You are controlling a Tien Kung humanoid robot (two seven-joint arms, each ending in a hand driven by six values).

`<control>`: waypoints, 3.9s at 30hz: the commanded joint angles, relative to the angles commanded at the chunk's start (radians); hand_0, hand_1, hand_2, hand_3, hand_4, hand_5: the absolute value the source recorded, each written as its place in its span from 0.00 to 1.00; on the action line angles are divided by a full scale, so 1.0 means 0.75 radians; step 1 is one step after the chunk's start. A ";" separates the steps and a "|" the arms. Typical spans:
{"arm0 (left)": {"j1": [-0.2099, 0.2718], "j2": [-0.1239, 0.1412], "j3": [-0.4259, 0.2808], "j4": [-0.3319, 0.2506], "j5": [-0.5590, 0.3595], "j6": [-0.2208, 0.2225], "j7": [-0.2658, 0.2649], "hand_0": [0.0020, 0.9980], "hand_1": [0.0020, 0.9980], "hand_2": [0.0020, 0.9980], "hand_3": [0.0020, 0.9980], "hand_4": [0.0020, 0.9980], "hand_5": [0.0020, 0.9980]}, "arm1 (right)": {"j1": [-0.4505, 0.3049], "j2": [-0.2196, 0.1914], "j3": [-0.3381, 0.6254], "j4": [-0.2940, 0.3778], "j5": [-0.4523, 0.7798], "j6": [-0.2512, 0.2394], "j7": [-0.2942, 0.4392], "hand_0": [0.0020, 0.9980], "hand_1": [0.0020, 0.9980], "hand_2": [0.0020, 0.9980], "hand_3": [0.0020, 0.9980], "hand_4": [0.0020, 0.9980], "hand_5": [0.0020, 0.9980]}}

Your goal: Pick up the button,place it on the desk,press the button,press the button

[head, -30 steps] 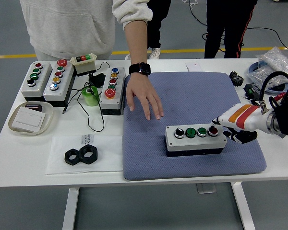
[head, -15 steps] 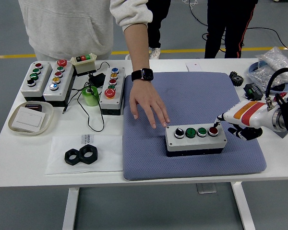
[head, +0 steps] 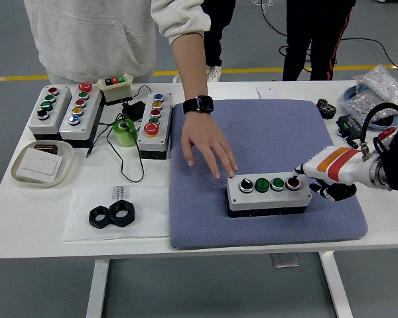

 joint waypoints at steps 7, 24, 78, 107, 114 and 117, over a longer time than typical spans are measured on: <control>-0.003 0.001 0.000 0.000 0.002 -0.003 -0.001 0.74 0.91 0.99 0.95 0.61 1.00 | -0.007 0.006 -0.002 -0.005 0.000 -0.006 0.000 0.33 0.14 0.16 0.80 0.38 0.00; 0.005 0.003 0.006 0.000 -0.010 -0.002 -0.002 0.74 0.91 0.99 0.95 0.61 1.00 | 0.041 -0.026 0.059 0.075 0.000 0.015 0.013 0.33 0.14 0.16 0.79 0.38 0.00; 0.051 -0.001 -0.038 0.000 0.004 0.003 0.008 0.74 0.91 0.99 0.95 0.61 1.00 | 0.046 -0.275 0.320 0.041 0.063 -0.509 -0.239 0.94 0.90 0.88 0.86 0.66 0.46; 0.037 0.003 -0.009 0.000 -0.024 0.005 0.000 0.74 0.91 0.98 0.95 0.61 1.00 | -0.023 -0.291 0.175 -0.063 1.294 -0.710 -0.214 0.90 0.86 0.84 0.81 0.64 0.48; 0.033 0.005 -0.004 0.000 -0.028 0.005 -0.002 0.74 0.91 0.99 0.95 0.61 1.00 | -0.030 -0.304 0.154 -0.074 1.668 -0.732 -0.193 0.90 0.86 0.83 0.81 0.64 0.49; 0.031 0.005 -0.004 0.000 -0.029 0.006 -0.002 0.74 0.91 0.99 0.95 0.61 1.00 | -0.033 -0.312 0.151 -0.078 1.695 -0.732 -0.196 0.90 0.86 0.83 0.81 0.64 0.49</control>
